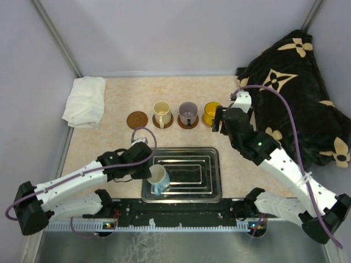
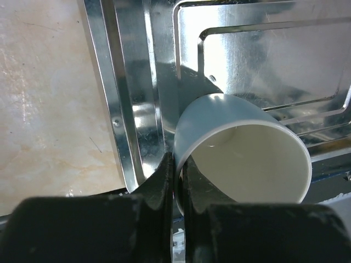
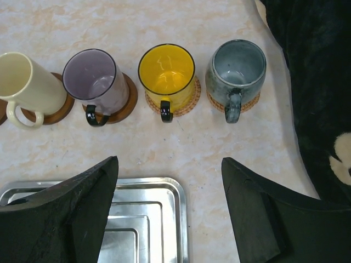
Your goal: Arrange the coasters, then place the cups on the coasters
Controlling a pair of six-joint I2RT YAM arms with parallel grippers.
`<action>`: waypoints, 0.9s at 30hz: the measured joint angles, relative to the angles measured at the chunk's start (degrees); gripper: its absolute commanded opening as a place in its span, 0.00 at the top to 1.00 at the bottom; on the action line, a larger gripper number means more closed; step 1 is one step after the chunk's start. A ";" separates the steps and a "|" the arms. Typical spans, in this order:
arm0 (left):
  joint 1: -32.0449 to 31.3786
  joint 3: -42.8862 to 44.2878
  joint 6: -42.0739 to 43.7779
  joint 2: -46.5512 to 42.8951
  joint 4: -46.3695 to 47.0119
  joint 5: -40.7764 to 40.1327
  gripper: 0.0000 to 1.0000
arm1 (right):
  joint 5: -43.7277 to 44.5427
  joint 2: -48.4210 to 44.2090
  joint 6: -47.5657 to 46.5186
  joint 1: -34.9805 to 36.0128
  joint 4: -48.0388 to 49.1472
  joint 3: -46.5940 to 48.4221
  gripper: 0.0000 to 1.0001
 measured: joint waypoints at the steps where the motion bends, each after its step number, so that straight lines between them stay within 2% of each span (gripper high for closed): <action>1: -0.02 -0.02 -0.13 -0.07 -0.07 -0.20 0.98 | 0.00 0.00 0.00 0.00 0.09 -0.17 0.24; 9: -0.61 2.10 -0.13 0.48 -1.84 -3.87 1.00 | -0.35 0.00 0.02 0.00 0.48 -0.98 0.23; 15: -0.61 13.31 3.52 7.74 -3.21 -10.19 1.00 | -0.96 0.00 0.39 0.00 1.46 -0.98 0.24; 19: -0.59 22.82 5.31 13.70 -6.54 -17.55 1.00 | -1.46 -0.50 0.48 0.00 1.88 -1.79 0.24; 22: -0.28 26.53 6.38 16.09 -9.77 -22.36 1.00 | -2.14 -1.38 0.85 0.00 1.84 -3.21 0.24; 25: 1.99 27.19 8.79 16.35 -11.78 -24.15 1.00 | -2.82 -2.47 1.11 0.00 1.97 -4.57 0.24; 27: 6.49 26.86 11.52 15.80 -11.63 -22.62 1.00 | -3.34 -3.04 1.46 0.00 2.19 -5.57 0.25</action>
